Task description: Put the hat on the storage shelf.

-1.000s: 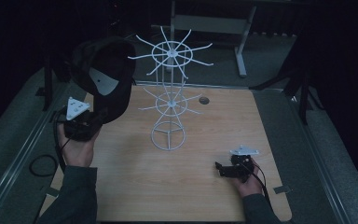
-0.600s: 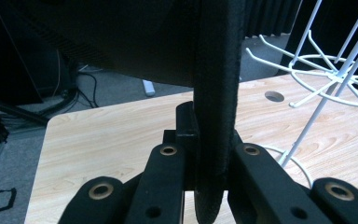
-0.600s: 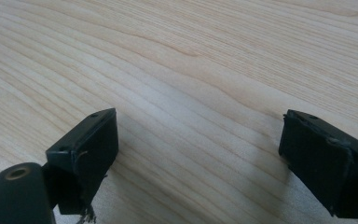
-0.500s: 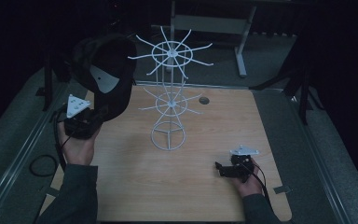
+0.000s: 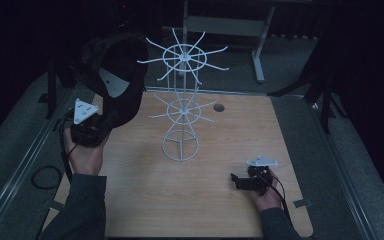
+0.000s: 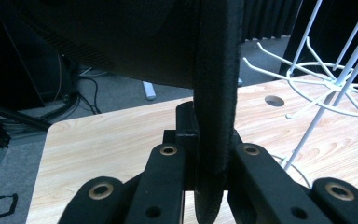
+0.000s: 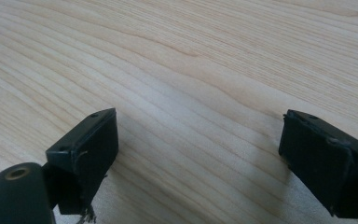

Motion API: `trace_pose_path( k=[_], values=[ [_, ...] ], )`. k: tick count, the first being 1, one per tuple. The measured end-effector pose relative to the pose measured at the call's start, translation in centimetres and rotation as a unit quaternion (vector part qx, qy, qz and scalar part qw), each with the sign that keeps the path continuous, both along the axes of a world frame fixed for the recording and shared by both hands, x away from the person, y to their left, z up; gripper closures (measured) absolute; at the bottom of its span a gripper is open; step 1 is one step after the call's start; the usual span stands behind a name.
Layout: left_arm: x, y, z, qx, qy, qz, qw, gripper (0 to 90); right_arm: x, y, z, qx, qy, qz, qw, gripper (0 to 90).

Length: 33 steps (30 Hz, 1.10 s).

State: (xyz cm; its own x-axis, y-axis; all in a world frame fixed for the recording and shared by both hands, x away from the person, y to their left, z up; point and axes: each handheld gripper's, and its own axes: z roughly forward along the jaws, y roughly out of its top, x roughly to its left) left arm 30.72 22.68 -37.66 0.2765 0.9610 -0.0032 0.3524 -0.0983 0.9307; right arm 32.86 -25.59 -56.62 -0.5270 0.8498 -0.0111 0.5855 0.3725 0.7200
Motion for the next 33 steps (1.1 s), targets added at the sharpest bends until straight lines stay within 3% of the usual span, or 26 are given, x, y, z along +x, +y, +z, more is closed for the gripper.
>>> trace_pose_path(
  k=[15, 33],
  values=[
    [0.3, -0.5, 0.2, 0.006, -0.005, 0.004, 1.0, 86.6, 0.0, 0.0, 0.0, 0.0, 0.001, 0.0, 1.0, 11.6],
    [0.1, -1.6, 0.7, 0.029, -0.024, -0.008, 0.9992, 86.6, 0.0, 0.0, 0.0, 0.001, 0.001, 0.0, 1.0, 11.6]
  ],
)
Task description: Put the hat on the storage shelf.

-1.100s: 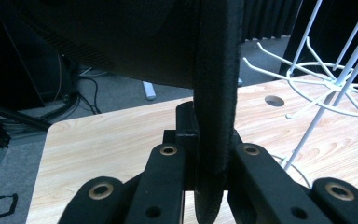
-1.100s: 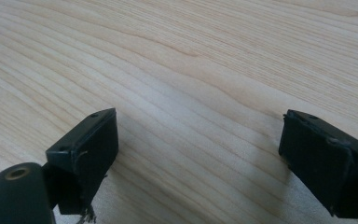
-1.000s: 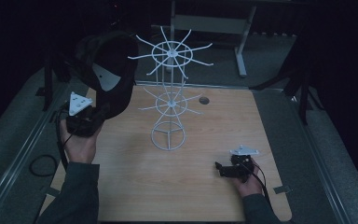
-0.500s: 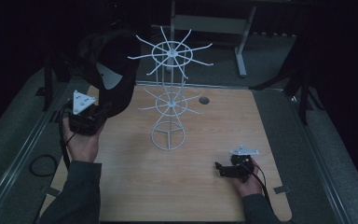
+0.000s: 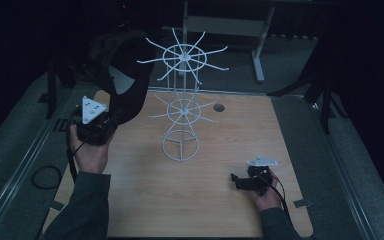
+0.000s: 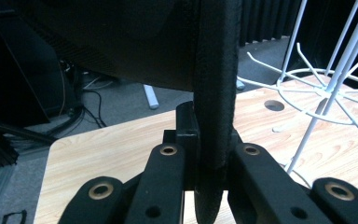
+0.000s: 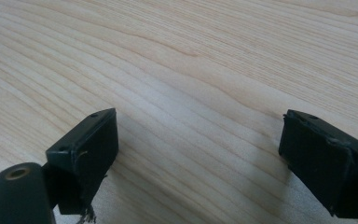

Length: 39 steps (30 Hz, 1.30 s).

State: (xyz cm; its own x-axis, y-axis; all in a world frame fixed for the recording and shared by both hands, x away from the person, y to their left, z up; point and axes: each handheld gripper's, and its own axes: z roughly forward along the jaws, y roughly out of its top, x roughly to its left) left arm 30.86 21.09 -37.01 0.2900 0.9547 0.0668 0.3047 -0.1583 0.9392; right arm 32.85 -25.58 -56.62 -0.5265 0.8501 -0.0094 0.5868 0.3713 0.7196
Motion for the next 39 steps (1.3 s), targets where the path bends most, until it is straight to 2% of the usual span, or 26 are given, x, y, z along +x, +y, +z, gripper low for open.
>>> trace_pose_path(
  k=[12, 16, 21, 27, 28, 29, 33, 35, 39],
  values=[
    [-0.3, -0.3, -0.4, 0.009, -0.013, -0.015, 0.9998, 86.6, 0.0, 0.0, 0.0, 0.0, 0.0, 0.0, 1.0, 11.6],
    [-0.5, -0.3, -0.7, 0.008, -0.018, -0.026, 0.9995, 86.6, 0.0, 0.0, 0.0, 0.0, 0.0, 0.0, 1.0, 11.6],
    [-0.7, -0.4, -1.1, 0.018, -0.027, -0.043, 0.9985, 86.6, 0.0, 0.0, 0.0, 0.0, 0.0, 0.0, 1.0, 11.6],
    [-0.5, -0.2, -1.7, 0.013, -0.022, -0.052, 0.9983, 85.8, 0.0, 0.0, 0.0, 0.0, 0.001, 0.0, 1.0, 11.6],
    [-0.5, -0.2, -1.7, 0.013, -0.022, -0.052, 0.9983, 84.7, 0.0, 0.0, 0.0, 0.0, 0.001, 0.0, 1.0, 11.6],
    [-0.6, 0.0, -1.7, 0.007, -0.03, -0.053, 0.9981, 81.9, 0.0, 0.0, 0.0, -0.001, 0.0, 0.0, 1.0, 11.6],
    [-0.8, 0.3, -1.3, -0.002, -0.04, -0.051, 0.9979, 64.3, 0.0, 0.0, 0.0, 0.0, 0.0, 0.0, 1.0, 11.6],
    [-0.8, 0.3, -1.3, -0.007, -0.039, -0.052, 0.9978, 57.1, 0.0, 0.0, 0.0, -0.001, 0.0, 0.0, 1.0, 11.6],
    [-0.9, 0.5, -1.4, -0.02, -0.043, -0.058, 0.9972, 48.5, 0.0, 0.0, 0.0, 0.0, 0.0, 0.0, 1.0, 11.7]
  ],
)
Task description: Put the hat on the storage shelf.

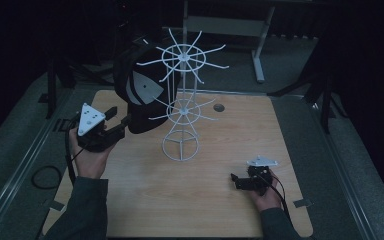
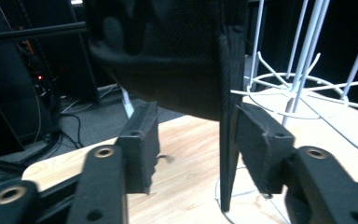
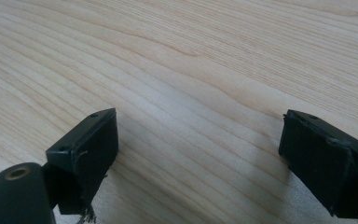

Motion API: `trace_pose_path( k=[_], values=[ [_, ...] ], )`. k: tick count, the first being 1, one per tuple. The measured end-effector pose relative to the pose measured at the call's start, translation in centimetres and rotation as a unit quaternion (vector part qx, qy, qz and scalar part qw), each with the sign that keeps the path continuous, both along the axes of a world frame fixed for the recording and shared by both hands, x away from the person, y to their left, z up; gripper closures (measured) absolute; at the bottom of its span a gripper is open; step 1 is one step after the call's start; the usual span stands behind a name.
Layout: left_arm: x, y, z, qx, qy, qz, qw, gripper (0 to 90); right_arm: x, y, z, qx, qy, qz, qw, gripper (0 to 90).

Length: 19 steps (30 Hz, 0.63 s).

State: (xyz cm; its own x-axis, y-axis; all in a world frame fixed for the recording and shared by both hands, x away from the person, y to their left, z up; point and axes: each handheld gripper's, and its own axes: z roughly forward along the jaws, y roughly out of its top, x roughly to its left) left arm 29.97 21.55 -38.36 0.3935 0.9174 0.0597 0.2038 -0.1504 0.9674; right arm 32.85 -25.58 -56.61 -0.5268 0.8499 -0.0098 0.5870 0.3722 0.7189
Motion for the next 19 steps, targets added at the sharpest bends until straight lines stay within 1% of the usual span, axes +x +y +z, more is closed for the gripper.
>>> trace_pose_path(
  k=[7, 8, 10, 15, 19],
  values=[
    [-0.13, 0.01, 0.07, -0.008, -0.004, -0.003, 1.0, 37.6, 0.0, 0.0, 0.0, 0.0, 0.0, 0.0, 1.0, 11.6],
    [-0.05, -0.01, 0.04, -0.012, 0.001, -0.012, 0.9998, 36.1, 0.0, 0.0, 0.0, 0.0, 0.0, 0.0, 1.0, 11.6],
    [-0.01, -0.13, -0.05, -0.008, 0.003, -0.014, 0.9999, 34.7, 0.0, 0.0, 0.0, 0.0, 0.0, 0.0, 1.0, 11.6],
    [0.07, -0.15, -0.21, -0.014, 0.006, -0.013, 0.9998, 33.0, 0.0, 0.0, 0.0, 0.0, 0.0, 0.0, 1.0, 11.6],
    [0.11, -0.14, -0.31, -0.014, 0.009, -0.013, 0.9998, 31.9, 0.0, 0.0, 0.0, 0.0, 0.0, 0.0, 1.0, 11.6]
  ],
)
